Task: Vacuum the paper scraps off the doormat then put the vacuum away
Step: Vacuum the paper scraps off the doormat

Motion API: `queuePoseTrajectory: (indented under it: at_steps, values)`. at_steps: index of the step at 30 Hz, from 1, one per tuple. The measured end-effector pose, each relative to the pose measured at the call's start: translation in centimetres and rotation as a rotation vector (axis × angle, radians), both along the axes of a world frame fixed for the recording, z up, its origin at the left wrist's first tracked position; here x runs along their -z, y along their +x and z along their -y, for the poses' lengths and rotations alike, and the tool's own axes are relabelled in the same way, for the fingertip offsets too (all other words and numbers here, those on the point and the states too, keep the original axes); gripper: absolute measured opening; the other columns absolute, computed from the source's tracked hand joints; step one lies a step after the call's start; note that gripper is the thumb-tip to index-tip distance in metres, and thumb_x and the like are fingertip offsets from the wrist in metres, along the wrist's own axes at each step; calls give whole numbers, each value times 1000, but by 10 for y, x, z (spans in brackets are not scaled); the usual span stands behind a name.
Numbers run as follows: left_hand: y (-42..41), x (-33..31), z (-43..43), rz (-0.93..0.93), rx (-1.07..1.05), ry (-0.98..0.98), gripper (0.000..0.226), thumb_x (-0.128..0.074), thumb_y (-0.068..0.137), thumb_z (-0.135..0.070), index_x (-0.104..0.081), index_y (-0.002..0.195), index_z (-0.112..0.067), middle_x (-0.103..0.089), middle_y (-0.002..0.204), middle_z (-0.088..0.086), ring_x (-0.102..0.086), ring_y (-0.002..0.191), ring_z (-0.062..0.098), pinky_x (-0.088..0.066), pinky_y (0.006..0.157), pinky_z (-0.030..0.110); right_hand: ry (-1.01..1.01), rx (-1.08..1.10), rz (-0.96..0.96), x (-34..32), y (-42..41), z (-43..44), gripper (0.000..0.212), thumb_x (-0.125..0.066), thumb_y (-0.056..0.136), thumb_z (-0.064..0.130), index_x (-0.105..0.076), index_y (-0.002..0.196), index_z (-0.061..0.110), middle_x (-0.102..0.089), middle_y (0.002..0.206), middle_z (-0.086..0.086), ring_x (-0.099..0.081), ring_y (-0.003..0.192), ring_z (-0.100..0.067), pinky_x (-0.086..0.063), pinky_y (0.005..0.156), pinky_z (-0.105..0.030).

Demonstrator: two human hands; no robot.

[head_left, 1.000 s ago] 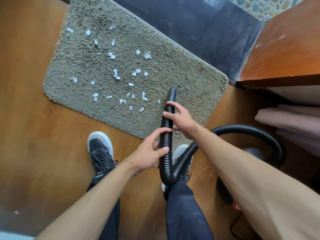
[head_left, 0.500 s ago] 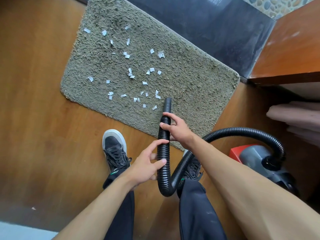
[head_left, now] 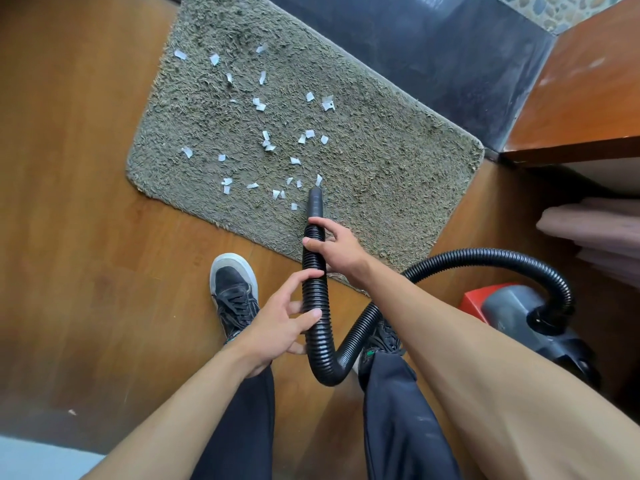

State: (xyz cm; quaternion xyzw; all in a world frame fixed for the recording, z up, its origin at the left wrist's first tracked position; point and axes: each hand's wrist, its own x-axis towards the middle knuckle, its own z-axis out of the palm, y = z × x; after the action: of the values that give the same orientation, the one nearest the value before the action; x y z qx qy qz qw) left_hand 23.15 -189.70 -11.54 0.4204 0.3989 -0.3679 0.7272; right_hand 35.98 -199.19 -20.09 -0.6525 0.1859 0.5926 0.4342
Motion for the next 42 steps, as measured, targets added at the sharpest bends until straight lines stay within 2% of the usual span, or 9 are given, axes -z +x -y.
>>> queuePoseTrajectory:
  at_steps: [5,9,12,15,21,23,28,35,42]
  values:
    - [1,4,-13,20,13,19,50,-54,100,-9,-48,128,-50,-71,93,1,-68,84,14,-57,81,53,20,20,36,-1,1,-12,48,-63,93,7,-49,137,23,-60,110,-16,-64,82,-21,-57,54,-23]
    - [5,7,-15,44,32,22,50,-53,100,-9,-47,129,-49,-69,91,3,-67,86,17,-56,82,55,-5,20,70,2,5,-12,48,-64,92,10,-51,134,26,-62,113,-16,-67,90,-25,-61,73,-38]
    - [10,9,-12,47,25,11,50,-52,100,-7,-47,130,-47,-66,91,5,-64,86,17,-58,74,45,-22,38,87,2,8,-8,47,-64,92,10,-51,134,26,-63,114,-16,-68,89,-23,-60,79,-45]
    - [12,9,-9,54,56,4,51,-53,99,-8,-48,129,-48,-67,93,5,-65,85,16,-58,68,39,-38,64,82,0,7,-1,45,-63,93,10,-50,133,27,-64,112,-14,-67,85,-21,-59,74,-43]
    - [-3,1,-13,20,96,-62,52,-58,97,-10,-50,130,-51,-69,108,15,-68,95,19,-57,83,55,-110,114,20,-6,-15,8,48,-63,93,11,-50,137,25,-63,117,-11,-67,79,-15,-56,54,-27]
    - [-13,0,-17,4,88,-90,53,-59,97,-10,-50,130,-50,-70,108,12,-68,97,21,-55,85,57,-111,100,-12,-9,-22,9,47,-63,93,11,-50,136,25,-63,119,-12,-67,78,-14,-54,51,-25]
    - [-29,0,-19,-36,49,-112,53,-60,97,-8,-51,129,-51,-72,104,7,-70,95,20,-58,74,42,-102,66,-76,-10,-32,3,46,-64,93,11,-51,134,26,-63,115,-8,-67,76,-13,-54,52,-25]
    - [-37,2,-28,-37,12,-84,53,-60,96,-8,-52,127,-50,-72,104,11,-70,95,24,-52,89,64,-83,-1,-54,-9,-34,-16,48,-63,93,10,-50,136,25,-62,114,-5,-66,80,-13,-58,59,-31]
    - [-43,2,-35,-42,-44,-93,53,-59,96,-5,-52,127,-47,-70,100,11,-69,93,24,-52,87,67,-60,-65,-37,-7,-37,-31,47,-62,93,10,-50,135,26,-61,105,-4,-65,78,-16,-59,63,-33]
